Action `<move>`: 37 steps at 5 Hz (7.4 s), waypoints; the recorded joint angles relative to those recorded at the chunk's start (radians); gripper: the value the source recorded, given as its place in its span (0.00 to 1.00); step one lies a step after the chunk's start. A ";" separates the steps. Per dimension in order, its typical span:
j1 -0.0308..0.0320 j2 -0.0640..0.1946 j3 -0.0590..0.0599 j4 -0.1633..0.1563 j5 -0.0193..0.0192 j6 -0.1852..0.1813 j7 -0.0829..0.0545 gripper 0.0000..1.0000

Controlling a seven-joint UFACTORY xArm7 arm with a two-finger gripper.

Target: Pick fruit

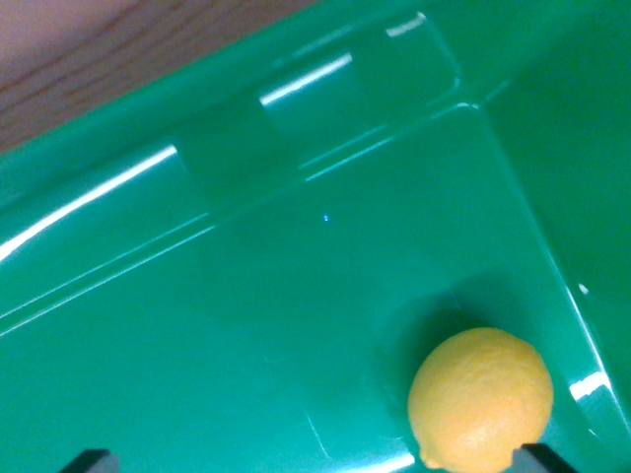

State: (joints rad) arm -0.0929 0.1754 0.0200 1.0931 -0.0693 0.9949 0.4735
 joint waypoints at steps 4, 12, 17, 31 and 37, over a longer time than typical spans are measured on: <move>-0.0289 0.036 -0.010 -0.064 -0.0247 -0.086 0.081 0.00; -0.0721 0.090 -0.024 -0.159 -0.0617 -0.214 0.201 0.00; -0.0836 0.105 -0.028 -0.184 -0.0715 -0.248 0.233 0.00; -0.0863 0.105 -0.029 -0.186 -0.0735 -0.249 0.240 1.00; -0.0858 0.085 -0.028 -0.150 -0.0704 -0.193 0.234 1.00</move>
State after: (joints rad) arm -0.1787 0.2599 -0.0078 0.9429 -0.1397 0.8017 0.7075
